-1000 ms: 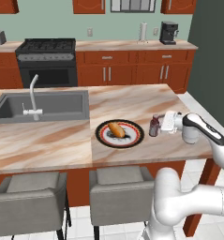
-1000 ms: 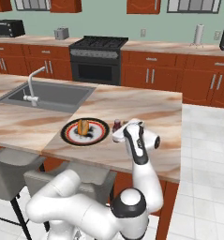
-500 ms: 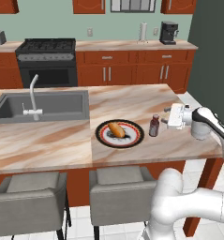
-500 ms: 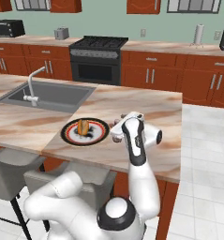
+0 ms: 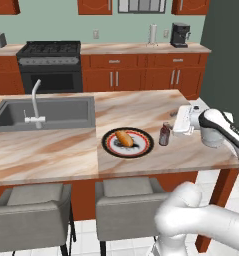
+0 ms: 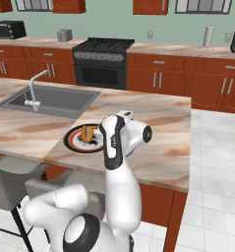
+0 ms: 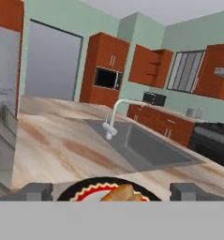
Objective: Move the hot dog bun to the plate on the dining table and place the condiment next to that plate. Then navigate to the fridge and take the sausage and place it on the plate as well.
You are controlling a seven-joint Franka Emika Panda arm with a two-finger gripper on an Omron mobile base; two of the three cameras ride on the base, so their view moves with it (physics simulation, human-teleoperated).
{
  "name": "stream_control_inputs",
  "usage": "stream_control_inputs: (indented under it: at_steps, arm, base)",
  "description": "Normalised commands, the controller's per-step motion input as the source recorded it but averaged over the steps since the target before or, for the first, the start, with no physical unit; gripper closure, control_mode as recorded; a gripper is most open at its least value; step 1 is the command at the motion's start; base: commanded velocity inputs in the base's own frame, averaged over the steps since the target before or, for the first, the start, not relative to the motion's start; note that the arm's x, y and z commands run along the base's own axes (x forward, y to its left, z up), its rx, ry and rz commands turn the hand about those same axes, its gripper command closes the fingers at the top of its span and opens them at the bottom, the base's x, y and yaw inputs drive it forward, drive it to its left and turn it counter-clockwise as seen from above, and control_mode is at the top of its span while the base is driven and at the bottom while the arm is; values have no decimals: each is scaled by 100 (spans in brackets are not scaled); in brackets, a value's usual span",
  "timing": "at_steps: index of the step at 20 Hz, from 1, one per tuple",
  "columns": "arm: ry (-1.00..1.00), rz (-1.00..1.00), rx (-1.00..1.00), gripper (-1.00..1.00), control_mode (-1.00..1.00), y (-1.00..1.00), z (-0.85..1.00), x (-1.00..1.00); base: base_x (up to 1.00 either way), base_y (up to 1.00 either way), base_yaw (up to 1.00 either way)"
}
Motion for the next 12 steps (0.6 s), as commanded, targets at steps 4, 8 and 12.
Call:
stream_control_inputs:
  at_steps: [4, 8, 12]
  arm:
    - [20, -21, -4, -100, -100, 83, 34, -60]
    - [30, -29, -5, -100, -100, 86, 24, -44]
    - [34, -31, -1, -100, -100, 70, 28, -43]
  base:
    - [0, 0, 0]
    - [0, 0, 0]
    - [0, 0, 0]
